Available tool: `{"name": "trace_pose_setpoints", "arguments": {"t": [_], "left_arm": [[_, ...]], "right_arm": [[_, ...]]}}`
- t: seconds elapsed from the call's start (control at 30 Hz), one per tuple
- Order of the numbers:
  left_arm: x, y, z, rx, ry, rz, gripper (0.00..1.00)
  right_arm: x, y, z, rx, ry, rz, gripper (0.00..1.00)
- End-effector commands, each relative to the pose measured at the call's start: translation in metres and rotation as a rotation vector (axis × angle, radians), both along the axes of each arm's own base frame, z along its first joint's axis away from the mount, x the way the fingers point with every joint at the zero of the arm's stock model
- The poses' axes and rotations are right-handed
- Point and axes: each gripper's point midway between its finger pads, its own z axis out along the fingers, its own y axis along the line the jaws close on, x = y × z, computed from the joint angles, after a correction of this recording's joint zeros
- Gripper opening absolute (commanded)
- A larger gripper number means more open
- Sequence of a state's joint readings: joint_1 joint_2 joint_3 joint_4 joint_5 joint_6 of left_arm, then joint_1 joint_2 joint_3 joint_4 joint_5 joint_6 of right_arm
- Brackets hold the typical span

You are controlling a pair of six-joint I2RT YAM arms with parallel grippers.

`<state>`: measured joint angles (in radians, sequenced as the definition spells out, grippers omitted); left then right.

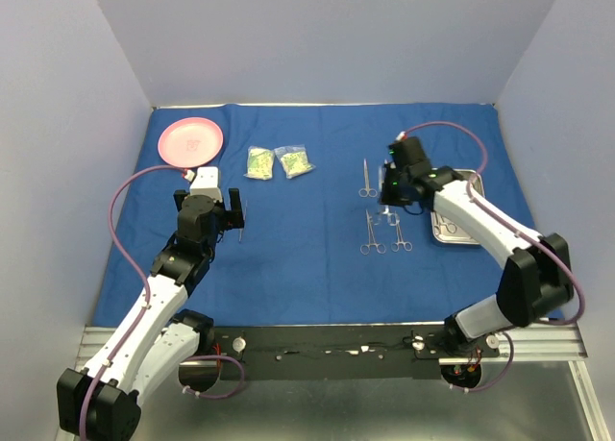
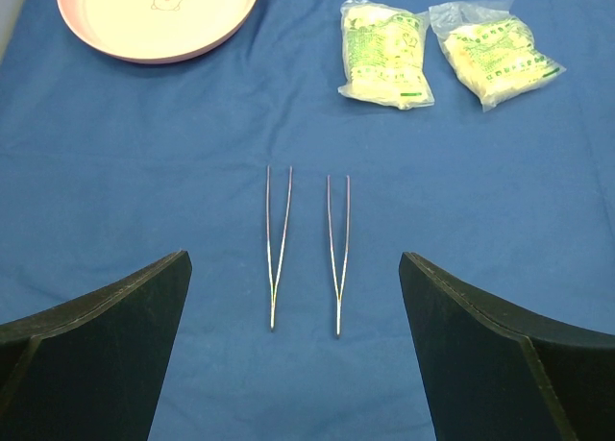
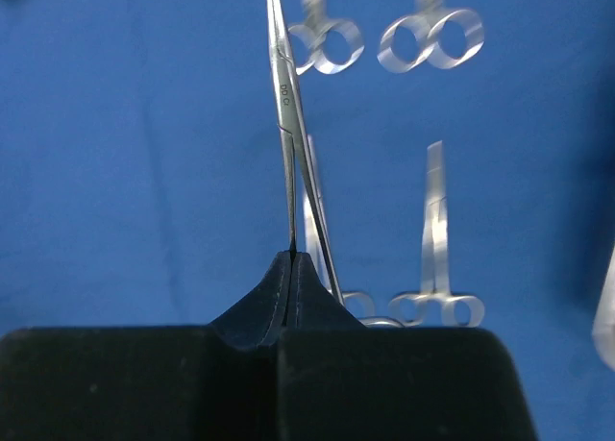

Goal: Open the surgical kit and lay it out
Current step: Place the medical item in the surgical kit.

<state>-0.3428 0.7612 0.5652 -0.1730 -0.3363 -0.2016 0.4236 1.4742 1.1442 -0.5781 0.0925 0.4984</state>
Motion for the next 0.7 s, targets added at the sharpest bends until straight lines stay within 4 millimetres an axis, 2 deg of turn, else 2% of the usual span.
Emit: {"name": "trace_pose_setpoints", "arguments": {"t": [0.0,0.03,0.07,0.13,0.17,0.27,0.3,0.4,0.67], "left_arm": [[0.002,0.003,0.003,0.008,-0.012,0.024,0.98],[0.002,0.004,0.003,0.007,-0.012,0.026,0.98],[0.002,0.004,0.003,0.007,-0.009,0.027,0.98],[0.002,0.003,0.003,0.005,-0.011,0.027,0.98],[0.002,0.003,0.004,0.002,-0.013,0.026,0.98],[0.002,0.003,0.003,0.003,-0.012,0.028,0.98],[0.002,0.003,0.004,0.002,-0.015,0.026,0.98],[0.002,0.003,0.005,0.0,-0.019,0.026,0.98],[0.001,0.0,0.006,-0.003,-0.026,0.014,0.98]], "right_arm": [[-0.008,0.071,-0.01,0.055,0.05,-0.015,0.01],[-0.005,0.085,-0.014,0.054,0.067,-0.015,0.01],[-0.012,0.103,-0.019,0.048,0.082,0.019,0.01],[-0.016,0.12,-0.022,0.045,0.101,0.029,0.01],[-0.017,0.136,-0.028,0.039,0.109,0.052,0.01],[-0.019,0.152,-0.037,0.032,0.13,0.056,0.01],[-0.02,0.154,-0.048,0.02,0.151,0.052,0.01],[-0.022,0.159,-0.062,0.014,0.178,0.063,0.01],[-0.03,0.165,-0.091,-0.011,0.247,0.061,0.01]]}}
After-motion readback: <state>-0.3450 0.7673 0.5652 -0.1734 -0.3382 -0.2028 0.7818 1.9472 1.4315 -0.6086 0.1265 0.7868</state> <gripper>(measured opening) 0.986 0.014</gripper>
